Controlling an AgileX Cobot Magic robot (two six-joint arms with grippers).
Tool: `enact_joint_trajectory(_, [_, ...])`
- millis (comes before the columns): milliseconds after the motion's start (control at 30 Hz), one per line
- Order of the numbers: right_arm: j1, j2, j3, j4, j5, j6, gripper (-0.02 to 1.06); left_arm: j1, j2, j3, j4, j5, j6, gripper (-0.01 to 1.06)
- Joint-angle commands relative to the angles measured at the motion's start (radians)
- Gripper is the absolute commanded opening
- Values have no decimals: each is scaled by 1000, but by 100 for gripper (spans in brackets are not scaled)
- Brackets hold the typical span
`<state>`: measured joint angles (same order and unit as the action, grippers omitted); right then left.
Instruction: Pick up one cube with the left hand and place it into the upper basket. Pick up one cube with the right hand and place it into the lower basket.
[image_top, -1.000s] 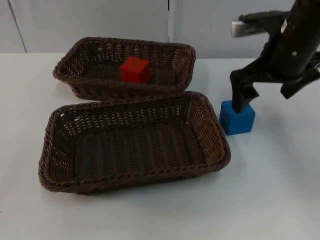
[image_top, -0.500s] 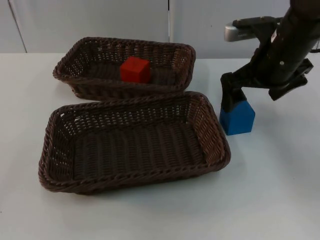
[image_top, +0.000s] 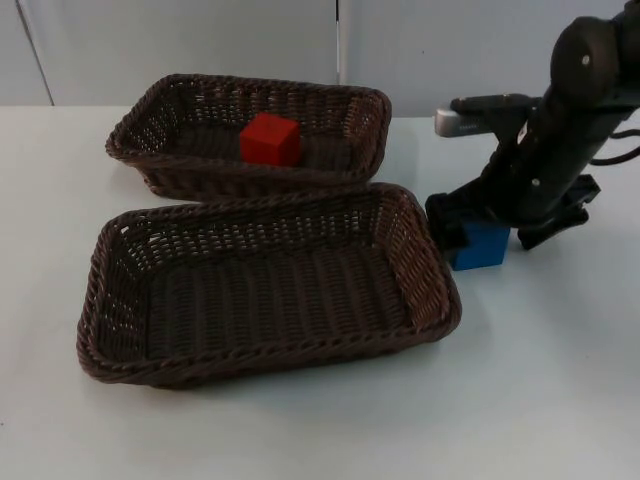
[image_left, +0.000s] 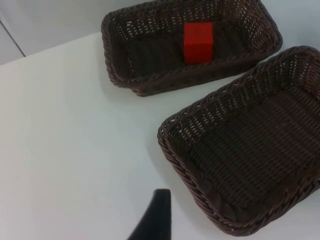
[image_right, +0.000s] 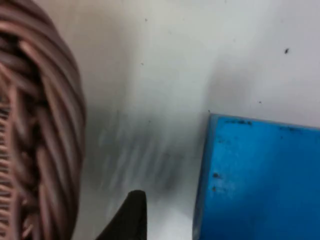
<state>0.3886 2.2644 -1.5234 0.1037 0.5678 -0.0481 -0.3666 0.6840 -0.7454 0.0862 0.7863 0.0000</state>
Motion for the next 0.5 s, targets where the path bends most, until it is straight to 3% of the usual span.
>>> enact_joint_trajectory(0, [5, 5, -6, 0, -19, -10, 105, -3, -5, 4, 4, -7, -5, 86])
enact_joint_trajectory(167, [5, 5, -6, 0, -22, -10, 105, -3, -5, 4, 4, -7, -5, 86])
enact_joint_trajectory(300, [5, 5, -6, 0, -31, -10, 95, -3, -5, 4, 4, -7, -5, 86])
enact_joint_trajectory(433, [5, 1, -6, 0, -26, -10, 47, -3, -5, 4, 1, -7, -5, 86])
enact_joint_trajectory(467, [5, 1, -6, 0, -26, -10, 47, -3, -5, 4, 1, -7, -5, 86])
